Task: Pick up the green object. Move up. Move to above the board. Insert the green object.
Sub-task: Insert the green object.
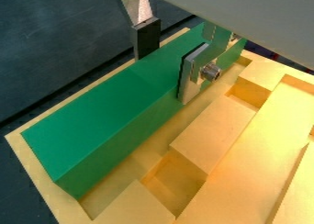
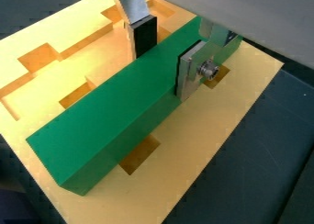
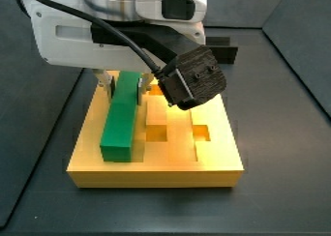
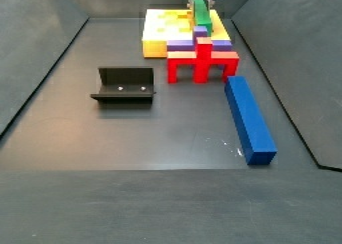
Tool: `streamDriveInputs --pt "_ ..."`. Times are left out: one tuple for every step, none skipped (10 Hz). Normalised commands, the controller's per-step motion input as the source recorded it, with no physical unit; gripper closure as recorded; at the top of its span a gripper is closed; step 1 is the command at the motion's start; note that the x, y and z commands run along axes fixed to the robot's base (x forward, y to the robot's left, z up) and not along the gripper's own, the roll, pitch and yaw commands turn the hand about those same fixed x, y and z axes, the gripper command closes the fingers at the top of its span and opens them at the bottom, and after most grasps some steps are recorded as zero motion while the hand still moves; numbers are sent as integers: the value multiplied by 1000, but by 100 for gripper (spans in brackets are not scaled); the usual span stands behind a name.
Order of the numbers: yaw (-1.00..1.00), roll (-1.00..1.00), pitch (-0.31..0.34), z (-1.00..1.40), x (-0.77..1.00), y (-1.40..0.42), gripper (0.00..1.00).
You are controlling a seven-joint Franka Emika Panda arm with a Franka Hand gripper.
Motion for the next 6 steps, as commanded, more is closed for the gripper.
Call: streamDriveInputs --pt "23 -23 27 -329 514 0 100" --pt "123 -41 3 -423 457 6 100" --pt "214 0 -27 -351 111 37 100" --pt "231 0 -20 -280 0 0 100" --pt "126 0 -187 -397 -140 71 100" --pt "120 0 -256 -309 -177 0 100"
